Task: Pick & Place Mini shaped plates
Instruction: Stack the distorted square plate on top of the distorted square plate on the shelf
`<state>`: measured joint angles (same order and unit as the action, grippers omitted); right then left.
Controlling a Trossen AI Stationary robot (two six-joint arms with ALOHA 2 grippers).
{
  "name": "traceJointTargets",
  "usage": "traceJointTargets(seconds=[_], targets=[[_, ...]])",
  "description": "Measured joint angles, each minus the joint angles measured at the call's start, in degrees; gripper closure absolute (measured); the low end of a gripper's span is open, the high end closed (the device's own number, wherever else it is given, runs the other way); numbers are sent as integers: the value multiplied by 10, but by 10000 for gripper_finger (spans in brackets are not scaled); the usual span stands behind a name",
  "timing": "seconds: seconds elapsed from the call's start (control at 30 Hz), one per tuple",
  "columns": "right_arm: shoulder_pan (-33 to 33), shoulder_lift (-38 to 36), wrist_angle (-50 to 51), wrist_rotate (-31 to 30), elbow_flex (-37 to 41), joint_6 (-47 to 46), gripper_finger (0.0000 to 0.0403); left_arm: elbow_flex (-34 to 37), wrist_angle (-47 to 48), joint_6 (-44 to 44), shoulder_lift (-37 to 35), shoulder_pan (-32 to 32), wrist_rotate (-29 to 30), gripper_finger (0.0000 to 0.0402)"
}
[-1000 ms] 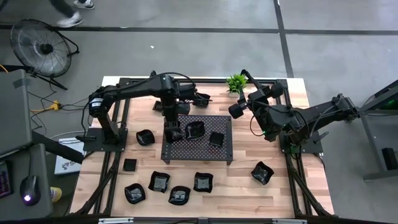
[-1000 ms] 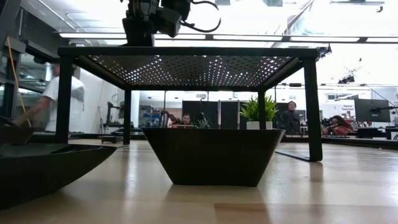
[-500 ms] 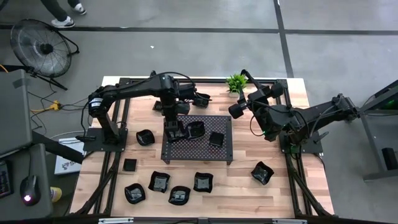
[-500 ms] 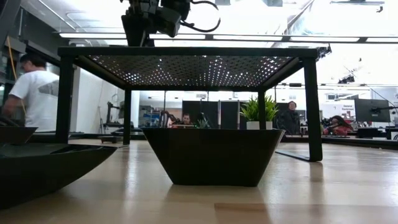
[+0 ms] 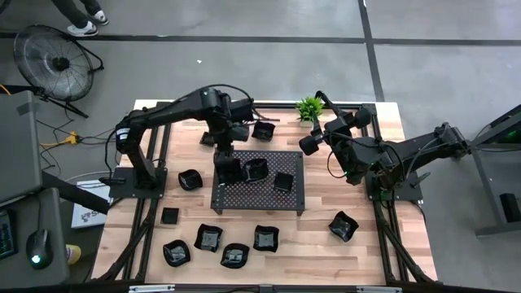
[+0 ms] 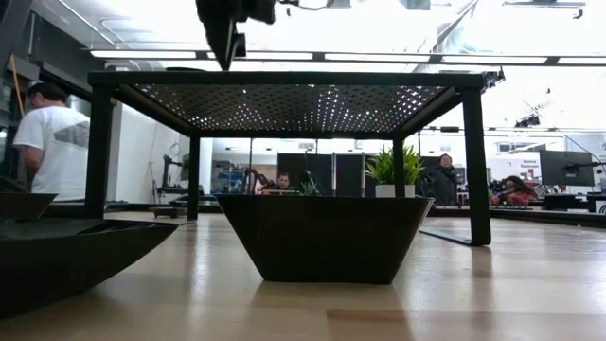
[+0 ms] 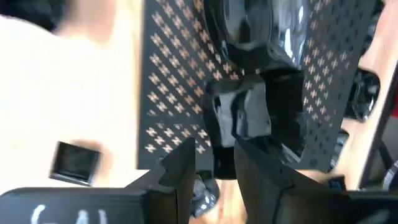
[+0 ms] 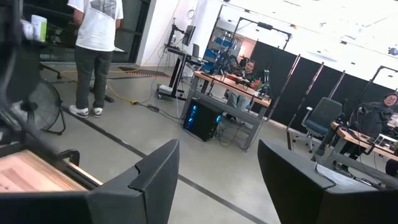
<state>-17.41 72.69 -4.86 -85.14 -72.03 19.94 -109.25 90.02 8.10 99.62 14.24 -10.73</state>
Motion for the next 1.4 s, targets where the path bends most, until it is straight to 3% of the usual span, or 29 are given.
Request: traceJointTargets(seconds=[0.27, 0.63, 0.87, 0.97, 1.07, 1.27, 1.4], targets=[[-28, 0, -1, -39, 0, 15, 186, -74, -2, 31, -19, 0, 62, 293], [-92, -19, -19, -49, 0, -35, 191, -75, -68, 73, -112, -19, 211, 293], [-111, -32, -89, -31, 0, -31, 192, -75, -116, 118, -141, -63, 247, 293], [-115, -43, -87, 31, 0, -82, 192, -75, -115, 125, -143, -73, 251, 293], [-102, -53, -36, 144, 0, -177, 192, -75, -116, 136, -145, -73, 248, 293], [-10, -45, 179, 389, 0, -413, 192, -75, -116, 158, -145, -71, 248, 293], [42, -36, 309, 501, 0, -521, 192, -75, -115, 171, -146, -71, 247, 293]])
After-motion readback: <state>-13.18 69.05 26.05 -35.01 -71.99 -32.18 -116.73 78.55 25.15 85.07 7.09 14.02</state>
